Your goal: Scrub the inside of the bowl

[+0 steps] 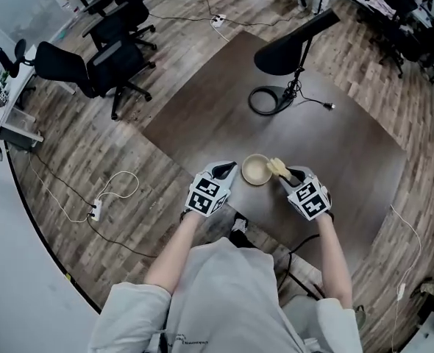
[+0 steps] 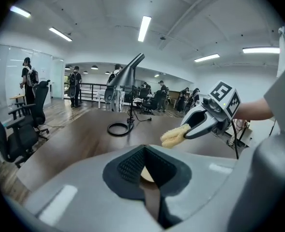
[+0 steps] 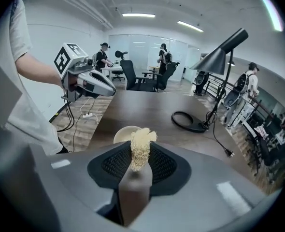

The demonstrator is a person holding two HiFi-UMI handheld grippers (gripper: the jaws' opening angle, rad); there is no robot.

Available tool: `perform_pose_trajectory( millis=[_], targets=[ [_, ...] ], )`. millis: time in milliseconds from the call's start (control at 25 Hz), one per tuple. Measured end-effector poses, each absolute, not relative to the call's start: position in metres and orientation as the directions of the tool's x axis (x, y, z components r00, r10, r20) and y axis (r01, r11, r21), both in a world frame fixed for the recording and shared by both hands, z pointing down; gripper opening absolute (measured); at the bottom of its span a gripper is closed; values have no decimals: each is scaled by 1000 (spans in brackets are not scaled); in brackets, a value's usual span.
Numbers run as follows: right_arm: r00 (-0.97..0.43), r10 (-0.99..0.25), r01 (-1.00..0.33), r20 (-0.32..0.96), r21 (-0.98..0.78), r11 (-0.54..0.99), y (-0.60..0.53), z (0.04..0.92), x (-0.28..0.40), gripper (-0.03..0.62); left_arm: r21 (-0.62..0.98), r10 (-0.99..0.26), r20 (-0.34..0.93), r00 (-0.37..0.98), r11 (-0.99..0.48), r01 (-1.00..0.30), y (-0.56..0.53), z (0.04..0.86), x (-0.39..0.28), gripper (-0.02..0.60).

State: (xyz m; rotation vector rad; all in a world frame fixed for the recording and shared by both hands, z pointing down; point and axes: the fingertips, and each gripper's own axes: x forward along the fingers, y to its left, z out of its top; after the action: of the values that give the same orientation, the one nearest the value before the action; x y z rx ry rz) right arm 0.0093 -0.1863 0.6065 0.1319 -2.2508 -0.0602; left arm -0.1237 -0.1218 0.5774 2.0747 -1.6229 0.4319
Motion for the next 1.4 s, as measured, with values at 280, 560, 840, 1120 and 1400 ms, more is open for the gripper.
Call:
perform_pose_trajectory(
  millis=[280, 560, 840, 1120, 1400],
  targets=[
    [-614, 21, 65, 789, 24, 998, -190, 627, -13, 132, 175, -794, 587, 159, -67, -982, -121, 601, -130, 0],
    [-550, 101, 184, 829, 3, 983, -187, 653, -19, 132, 167, -713, 662, 230, -158, -973, -129, 655, -109, 0],
    [-532, 79, 144, 843, -1, 990, -179, 659, -23, 132, 247, -615, 735, 284, -147, -958, -130, 695, -111, 22],
    [-520, 27, 47, 853, -3, 999, -165, 673, -31, 132, 337, -567, 758, 323, -83, -938, -145, 717, -108, 54],
    [-513, -11, -18, 858, 2, 1000, -166, 680, -29, 132, 458, -597, 706, 381, -24, -888, -163, 708, -104, 61]
  ],
)
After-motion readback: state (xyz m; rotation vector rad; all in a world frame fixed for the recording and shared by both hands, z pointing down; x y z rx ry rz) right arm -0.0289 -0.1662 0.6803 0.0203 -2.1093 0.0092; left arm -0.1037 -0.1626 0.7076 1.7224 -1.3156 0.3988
